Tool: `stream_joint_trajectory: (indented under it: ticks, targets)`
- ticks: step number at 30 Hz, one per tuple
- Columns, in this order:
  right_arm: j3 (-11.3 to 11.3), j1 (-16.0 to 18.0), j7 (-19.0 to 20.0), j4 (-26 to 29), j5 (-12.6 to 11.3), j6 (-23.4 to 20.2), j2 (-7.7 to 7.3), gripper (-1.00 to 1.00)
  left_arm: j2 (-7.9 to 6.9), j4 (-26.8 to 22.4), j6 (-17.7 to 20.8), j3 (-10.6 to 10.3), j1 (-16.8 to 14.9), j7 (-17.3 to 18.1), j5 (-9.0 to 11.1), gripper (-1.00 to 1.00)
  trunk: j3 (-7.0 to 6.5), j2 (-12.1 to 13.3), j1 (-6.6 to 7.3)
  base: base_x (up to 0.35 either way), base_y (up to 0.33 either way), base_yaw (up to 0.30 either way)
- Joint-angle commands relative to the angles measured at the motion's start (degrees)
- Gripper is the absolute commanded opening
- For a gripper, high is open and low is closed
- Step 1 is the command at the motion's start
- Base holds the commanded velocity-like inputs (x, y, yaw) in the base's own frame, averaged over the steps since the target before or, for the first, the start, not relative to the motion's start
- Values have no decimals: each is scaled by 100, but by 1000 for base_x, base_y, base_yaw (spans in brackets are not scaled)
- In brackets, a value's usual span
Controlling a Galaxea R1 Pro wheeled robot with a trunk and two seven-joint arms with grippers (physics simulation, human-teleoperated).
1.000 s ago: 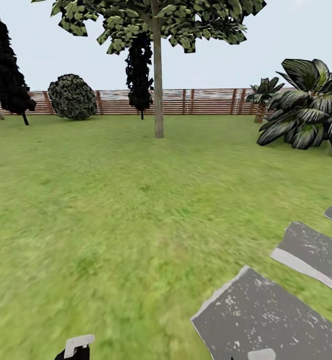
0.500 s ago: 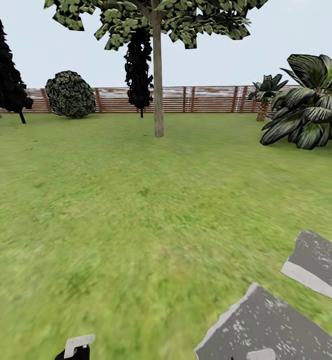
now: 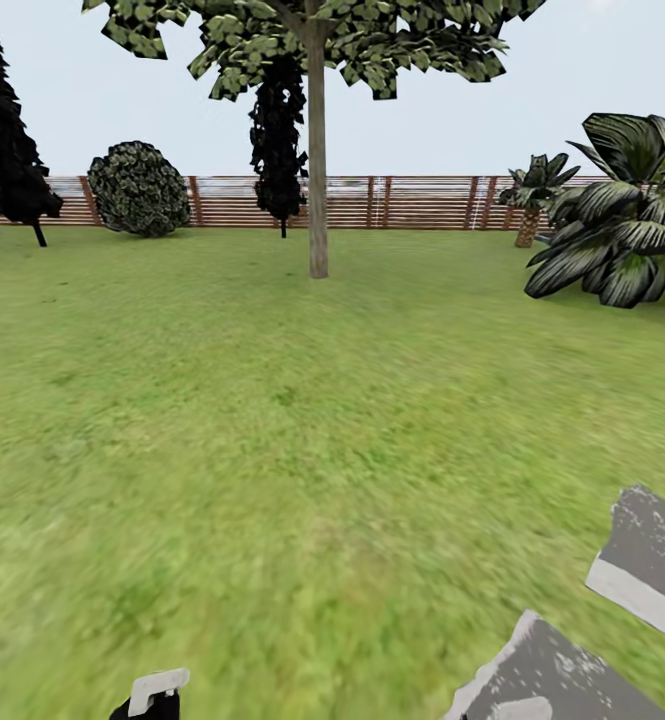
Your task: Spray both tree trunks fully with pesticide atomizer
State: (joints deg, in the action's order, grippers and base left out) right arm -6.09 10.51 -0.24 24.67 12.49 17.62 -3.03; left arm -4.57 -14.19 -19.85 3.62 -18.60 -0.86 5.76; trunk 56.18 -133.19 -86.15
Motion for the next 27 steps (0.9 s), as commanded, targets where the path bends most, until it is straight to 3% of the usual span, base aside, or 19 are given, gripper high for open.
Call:
stream_joint_trajectory:
  ticks: [1,27]
  targets:
    - [-32,3,-2,-5,60,21,4,100,-1,4,-18,-11,-3,7,57,-100,5,-2,-2,339,0,0]
    - [-31,3,-2,3,60,22,4,100,-1,4,-19,-11,-3,7,49,-100,5,-2,-2,339,0,0]
